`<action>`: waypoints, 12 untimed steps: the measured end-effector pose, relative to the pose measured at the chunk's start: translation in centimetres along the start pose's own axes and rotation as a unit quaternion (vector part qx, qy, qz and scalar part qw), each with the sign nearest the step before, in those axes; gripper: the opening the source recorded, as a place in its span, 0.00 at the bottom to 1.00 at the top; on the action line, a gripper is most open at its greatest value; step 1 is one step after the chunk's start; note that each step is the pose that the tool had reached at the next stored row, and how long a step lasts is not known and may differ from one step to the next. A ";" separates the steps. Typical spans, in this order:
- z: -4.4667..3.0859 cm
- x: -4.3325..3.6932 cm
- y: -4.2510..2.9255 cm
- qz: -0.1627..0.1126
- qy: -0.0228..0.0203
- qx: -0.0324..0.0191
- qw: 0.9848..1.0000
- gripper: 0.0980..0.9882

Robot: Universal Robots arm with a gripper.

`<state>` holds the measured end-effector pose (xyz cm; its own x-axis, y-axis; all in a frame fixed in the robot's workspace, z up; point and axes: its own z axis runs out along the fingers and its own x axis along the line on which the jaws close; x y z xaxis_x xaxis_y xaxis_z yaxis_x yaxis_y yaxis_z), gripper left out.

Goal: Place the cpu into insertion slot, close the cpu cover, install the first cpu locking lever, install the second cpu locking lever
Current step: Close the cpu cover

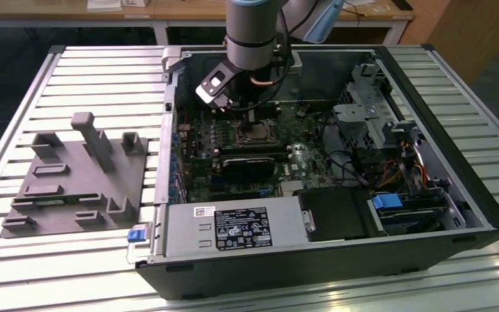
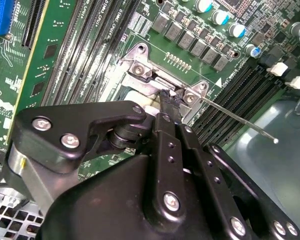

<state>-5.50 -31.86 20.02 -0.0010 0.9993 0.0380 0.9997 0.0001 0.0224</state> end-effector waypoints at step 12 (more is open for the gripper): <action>-0.42 0.02 0.06 0.000 0.000 0.000 1.000 0.01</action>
<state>-5.45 -31.86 20.45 -0.0008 0.9993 0.0376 0.9997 -0.0001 0.0225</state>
